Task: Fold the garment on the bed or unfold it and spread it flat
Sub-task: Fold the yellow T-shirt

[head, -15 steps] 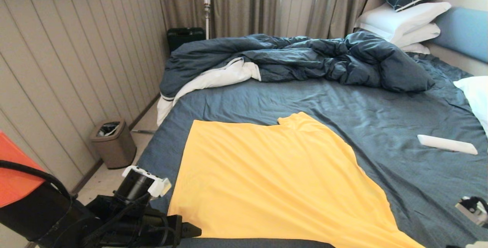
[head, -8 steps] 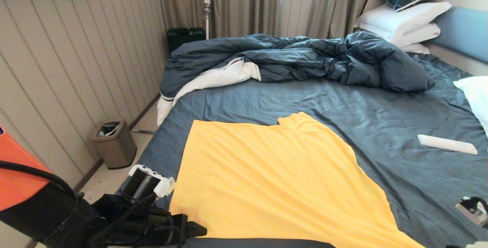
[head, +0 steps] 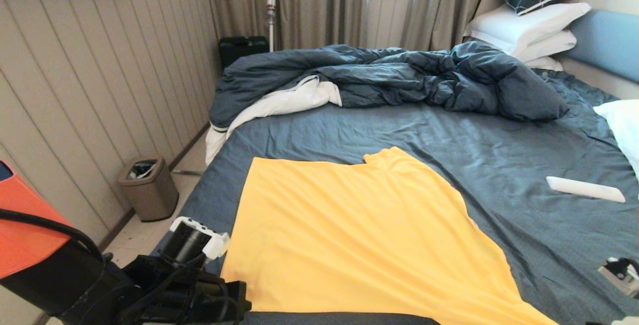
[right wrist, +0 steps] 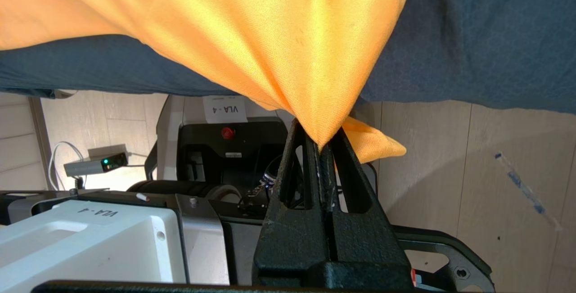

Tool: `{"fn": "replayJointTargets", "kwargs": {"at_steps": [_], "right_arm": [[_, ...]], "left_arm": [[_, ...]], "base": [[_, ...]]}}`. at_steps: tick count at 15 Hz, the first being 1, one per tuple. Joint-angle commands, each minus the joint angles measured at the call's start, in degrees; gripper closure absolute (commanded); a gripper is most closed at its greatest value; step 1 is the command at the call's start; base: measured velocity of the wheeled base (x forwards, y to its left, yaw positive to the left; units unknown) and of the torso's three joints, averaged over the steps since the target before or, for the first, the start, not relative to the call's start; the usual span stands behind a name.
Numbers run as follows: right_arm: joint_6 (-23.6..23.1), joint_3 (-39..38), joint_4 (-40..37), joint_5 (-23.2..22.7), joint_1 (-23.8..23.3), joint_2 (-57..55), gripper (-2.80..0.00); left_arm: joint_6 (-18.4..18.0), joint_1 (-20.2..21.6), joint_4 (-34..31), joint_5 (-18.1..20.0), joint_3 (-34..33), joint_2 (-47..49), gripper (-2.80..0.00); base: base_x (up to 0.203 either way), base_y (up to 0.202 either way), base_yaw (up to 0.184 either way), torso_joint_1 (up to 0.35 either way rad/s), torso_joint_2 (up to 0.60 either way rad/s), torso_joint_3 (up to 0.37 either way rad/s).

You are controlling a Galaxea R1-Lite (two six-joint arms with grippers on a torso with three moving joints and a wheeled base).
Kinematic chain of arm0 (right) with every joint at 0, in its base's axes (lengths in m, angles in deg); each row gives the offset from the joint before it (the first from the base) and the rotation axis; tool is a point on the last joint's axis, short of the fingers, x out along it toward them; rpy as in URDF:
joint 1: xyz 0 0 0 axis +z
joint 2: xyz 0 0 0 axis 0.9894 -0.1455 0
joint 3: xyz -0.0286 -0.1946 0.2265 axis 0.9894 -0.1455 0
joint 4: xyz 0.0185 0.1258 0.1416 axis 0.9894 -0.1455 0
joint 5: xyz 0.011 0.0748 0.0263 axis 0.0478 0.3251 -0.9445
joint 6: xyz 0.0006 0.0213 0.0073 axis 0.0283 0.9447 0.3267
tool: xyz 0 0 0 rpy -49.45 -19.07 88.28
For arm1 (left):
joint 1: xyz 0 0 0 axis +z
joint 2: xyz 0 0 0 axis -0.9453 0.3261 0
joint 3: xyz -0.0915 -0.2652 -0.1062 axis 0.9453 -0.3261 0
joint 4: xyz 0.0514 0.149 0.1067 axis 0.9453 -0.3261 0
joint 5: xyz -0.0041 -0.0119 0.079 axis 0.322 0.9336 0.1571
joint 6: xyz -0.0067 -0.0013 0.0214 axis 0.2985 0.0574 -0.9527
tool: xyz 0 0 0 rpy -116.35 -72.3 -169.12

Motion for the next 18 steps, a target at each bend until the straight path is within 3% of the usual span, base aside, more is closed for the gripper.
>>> {"fn": "replayJointTargets", "kwargs": {"at_steps": [1, 5, 10, 13, 14, 15, 18], "right_arm": [[0.0, 0.0, -0.1, -0.2, 0.1, 1.1, 0.0], [0.1, -0.4, -0.1, -0.2, 0.1, 1.3, 0.0], [0.2, 1.6, -1.4, -0.2, 0.4, 0.9, 0.0], [0.3, 5.0, -5.0, -0.3, 0.3, 0.6, 0.0], [0.3, 5.3, -5.0, -0.3, 0.4, 0.5, 0.0], [0.3, 5.4, -5.0, -0.3, 0.4, 0.2, 0.0], [0.3, 5.5, -4.5, -0.3, 0.4, -0.9, 0.0]], "left_arm": [[0.3, 0.0, 0.2, -0.1, 0.0, 0.0, 0.0], [0.4, 0.0, 0.1, -0.2, -0.8, -2.3, 0.0], [1.9, 1.3, -2.4, -0.6, -4.4, -12.5, 0.0], [3.2, 2.7, -2.3, -1.0, -6.4, -9.4, 0.0], [4.7, 2.7, -2.2, -2.5, -6.2, -7.7, -0.29], [6.1, 2.7, -2.1, -4.1, -5.8, -5.7, -2.8], [9.0, 2.6, 0.2, -6.1, -4.1, -2.0, -2.8]], "base": [[0.0, 0.0, 0.0, 0.0, 0.0, 0.0], [0.0, 0.0, 0.0, 0.0, 0.0, 0.0], [0.0, 0.0, 0.0, 0.0, 0.0, 0.0], [0.0, 0.0, 0.0, 0.0, 0.0, 0.0], [0.0, 0.0, 0.0, 0.0, 0.0, 0.0], [0.0, 0.0, 0.0, 0.0, 0.0, 0.0], [0.0, 0.0, 0.0, 0.0, 0.0, 0.0]]}}
